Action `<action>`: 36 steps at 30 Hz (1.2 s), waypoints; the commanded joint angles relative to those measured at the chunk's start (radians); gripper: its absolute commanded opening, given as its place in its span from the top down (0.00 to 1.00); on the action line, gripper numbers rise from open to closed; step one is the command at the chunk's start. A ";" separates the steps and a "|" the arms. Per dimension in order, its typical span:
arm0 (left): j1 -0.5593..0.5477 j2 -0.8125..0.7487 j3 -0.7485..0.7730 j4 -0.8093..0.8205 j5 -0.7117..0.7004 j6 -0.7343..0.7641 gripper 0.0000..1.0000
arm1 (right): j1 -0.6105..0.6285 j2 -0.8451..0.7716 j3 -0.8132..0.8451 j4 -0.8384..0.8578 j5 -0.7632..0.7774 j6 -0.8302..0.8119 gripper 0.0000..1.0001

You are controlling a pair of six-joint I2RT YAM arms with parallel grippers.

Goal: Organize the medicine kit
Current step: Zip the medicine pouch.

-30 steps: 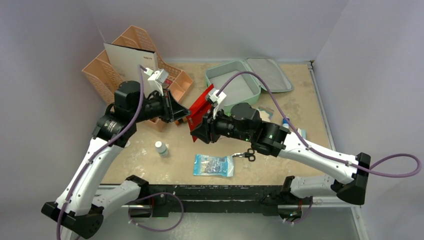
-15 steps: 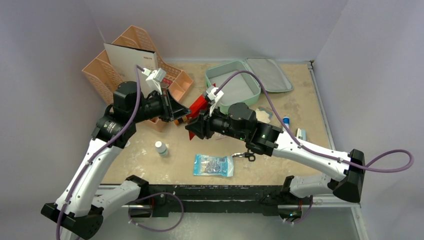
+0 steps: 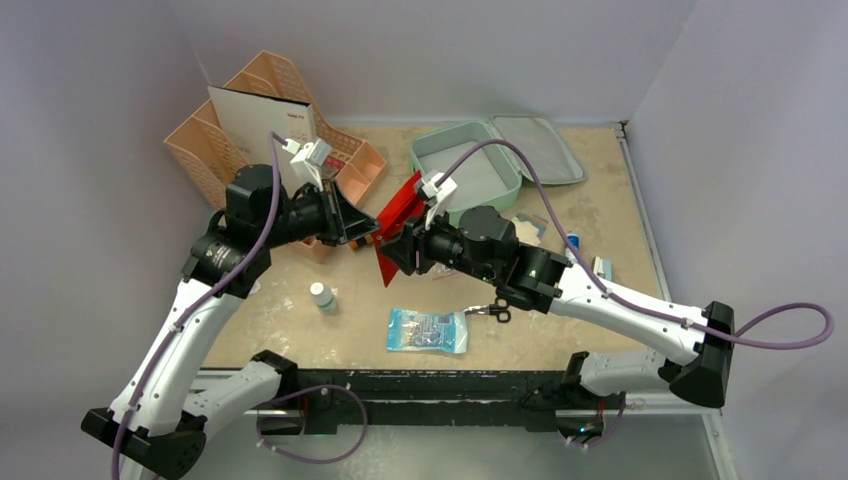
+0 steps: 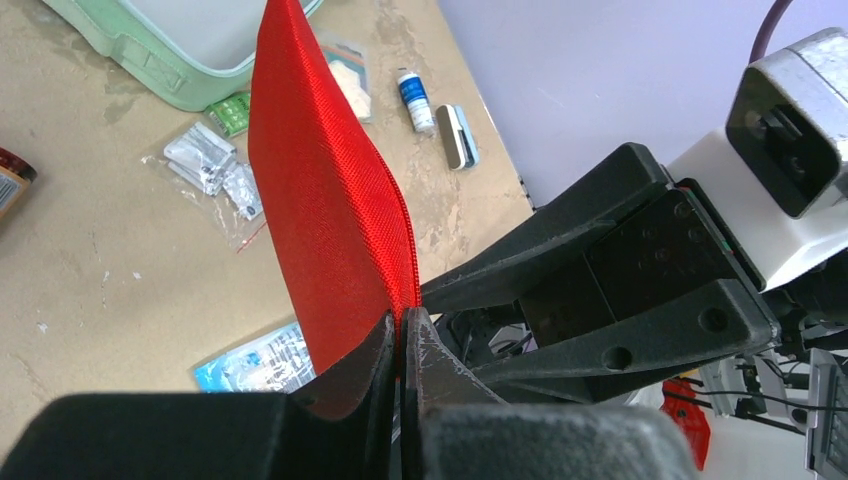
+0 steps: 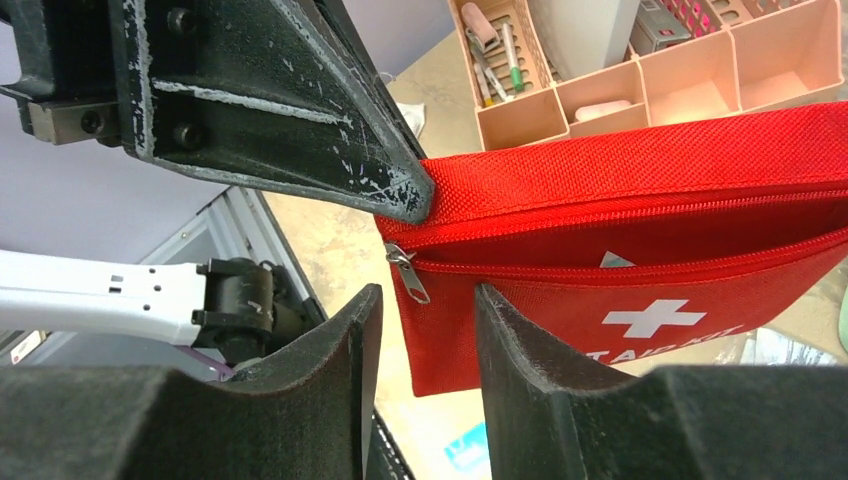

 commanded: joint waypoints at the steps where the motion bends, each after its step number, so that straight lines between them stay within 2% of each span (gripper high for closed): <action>1: -0.004 -0.021 0.007 0.049 0.005 -0.031 1.00 | 0.003 -0.008 0.028 0.014 -0.013 0.016 0.58; 7: -0.004 -0.026 -0.006 0.078 0.030 -0.072 1.00 | 0.002 0.002 -0.002 0.094 -0.069 0.047 0.63; 15: -0.004 -0.042 -0.007 0.071 0.036 -0.073 1.00 | 0.001 0.014 -0.015 0.122 -0.069 0.052 0.76; 19: -0.003 -0.041 -0.009 0.072 0.049 -0.069 1.00 | 0.002 0.014 -0.013 0.120 -0.069 0.046 0.86; 22: -0.004 -0.036 -0.005 0.058 0.057 -0.053 1.00 | 0.002 0.009 -0.015 0.118 -0.065 0.030 0.99; 27: -0.004 -0.025 0.031 -0.014 0.084 0.069 1.00 | -0.010 -0.016 -0.039 0.104 -0.092 -0.011 1.00; 32: -0.004 0.023 0.136 -0.200 0.090 0.261 1.00 | -0.064 -0.068 -0.099 0.056 -0.102 -0.033 1.00; 36: -0.004 0.050 0.183 -0.270 0.134 0.327 1.00 | -0.104 -0.107 -0.131 0.032 -0.128 -0.051 1.00</action>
